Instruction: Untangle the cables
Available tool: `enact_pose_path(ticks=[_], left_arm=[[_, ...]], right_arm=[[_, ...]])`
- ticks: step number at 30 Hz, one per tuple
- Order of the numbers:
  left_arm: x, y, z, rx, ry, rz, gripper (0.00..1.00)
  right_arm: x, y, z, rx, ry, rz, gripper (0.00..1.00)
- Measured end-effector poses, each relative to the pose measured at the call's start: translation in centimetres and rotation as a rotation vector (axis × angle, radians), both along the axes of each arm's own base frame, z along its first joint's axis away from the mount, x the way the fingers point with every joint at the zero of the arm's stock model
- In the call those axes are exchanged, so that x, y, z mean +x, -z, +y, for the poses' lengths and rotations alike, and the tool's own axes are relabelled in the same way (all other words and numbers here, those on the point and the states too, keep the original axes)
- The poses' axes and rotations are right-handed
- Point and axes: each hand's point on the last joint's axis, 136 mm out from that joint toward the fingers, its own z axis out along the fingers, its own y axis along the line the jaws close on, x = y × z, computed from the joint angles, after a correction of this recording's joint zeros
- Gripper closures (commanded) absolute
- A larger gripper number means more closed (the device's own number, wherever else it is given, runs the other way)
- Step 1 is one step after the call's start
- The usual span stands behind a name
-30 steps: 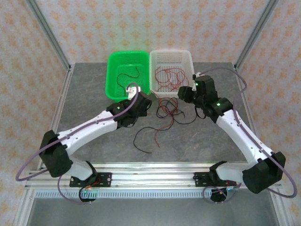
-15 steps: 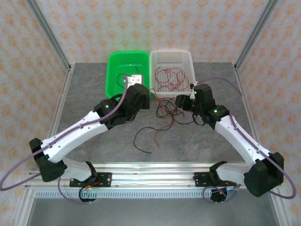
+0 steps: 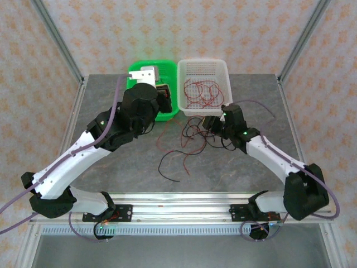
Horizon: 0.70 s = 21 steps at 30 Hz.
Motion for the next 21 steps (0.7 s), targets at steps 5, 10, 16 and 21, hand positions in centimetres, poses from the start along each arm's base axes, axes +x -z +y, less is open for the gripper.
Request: enact_pose_path(ticks=[5, 10, 16, 21], left_arm=[[-0.1, -0.3, -0.6, -0.01, 0.03, -0.006, 1.0], [0.0, 0.3, -0.8, -0.008, 0.037, 0.001, 0.92], [-0.2, 9.1, -1.1, 0.084, 0.036, 0.153, 0.58], [-0.9, 20.6, -1.5, 0.193, 0.037, 0.373, 0.47]], right_arm=[[2.2, 1.9, 1.6, 0.036, 0.015, 0.027, 0.53], [2.8, 3.5, 3.8, 0.029, -0.001, 0.053, 0.53], [2.0, 3.5, 4.2, -0.023, -0.005, 0.042, 0.53], [1.3, 1.3, 1.7, -0.117, 0.044, -0.005, 0.53]])
